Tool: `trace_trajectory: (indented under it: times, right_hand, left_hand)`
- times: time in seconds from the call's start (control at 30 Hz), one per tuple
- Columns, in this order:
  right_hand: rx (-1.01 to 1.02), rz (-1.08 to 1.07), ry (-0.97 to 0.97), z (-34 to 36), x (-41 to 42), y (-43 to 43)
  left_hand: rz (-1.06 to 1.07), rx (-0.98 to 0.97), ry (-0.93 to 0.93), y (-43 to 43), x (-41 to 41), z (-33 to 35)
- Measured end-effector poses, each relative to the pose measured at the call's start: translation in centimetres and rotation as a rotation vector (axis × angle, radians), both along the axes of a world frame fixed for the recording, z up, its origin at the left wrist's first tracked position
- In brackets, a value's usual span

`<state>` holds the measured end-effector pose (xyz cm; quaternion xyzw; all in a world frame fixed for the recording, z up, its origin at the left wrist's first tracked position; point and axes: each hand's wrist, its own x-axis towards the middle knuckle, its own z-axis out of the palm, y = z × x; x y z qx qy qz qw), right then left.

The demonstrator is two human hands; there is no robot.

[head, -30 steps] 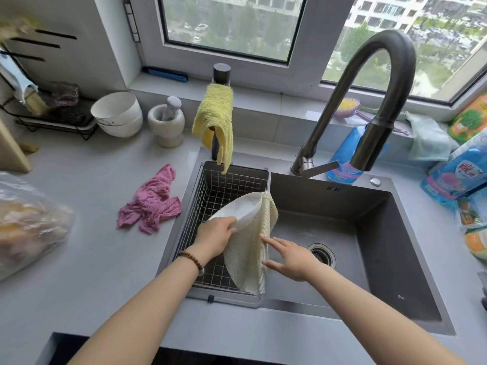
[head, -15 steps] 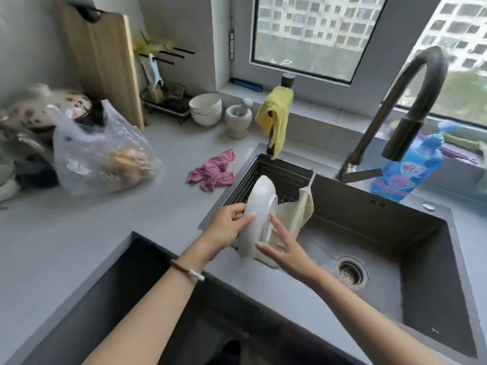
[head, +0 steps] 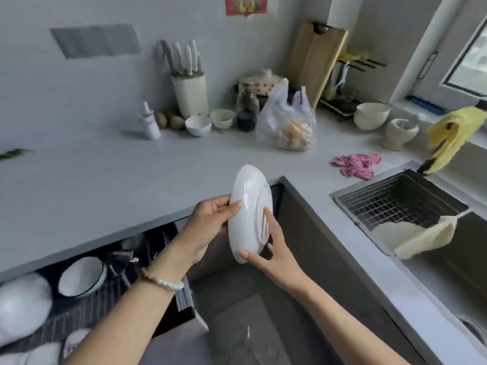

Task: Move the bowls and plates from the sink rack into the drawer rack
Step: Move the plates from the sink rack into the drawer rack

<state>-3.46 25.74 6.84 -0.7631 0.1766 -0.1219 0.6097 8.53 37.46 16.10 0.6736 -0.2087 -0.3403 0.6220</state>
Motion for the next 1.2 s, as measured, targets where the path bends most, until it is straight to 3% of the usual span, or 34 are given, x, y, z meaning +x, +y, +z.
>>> trace_trajectory:
  times: [0.3,0.63,0.97,1.2]
  right_hand:
    - [0.312,0.439,0.067,-1.8,8.6,20.9]
    - [0.35,0.508,0.358,-9.7,16.9,43.2]
    - [0.161,0.531,0.386,-17.1,23.4,50.0]
    - [0.241,0.579,0.363,-21.0,27.5,50.3]
  left_hand:
    - [0.282,0.001,0.055,24.0,4.3,-2.1]
    - [0.485,0.035,0.277,47.7,11.5,-10.6]
    - [0.568,-0.016,0.423,54.2,16.6,-20.1]
    - [0.6,0.003,0.416,54.0,20.5,-24.8]
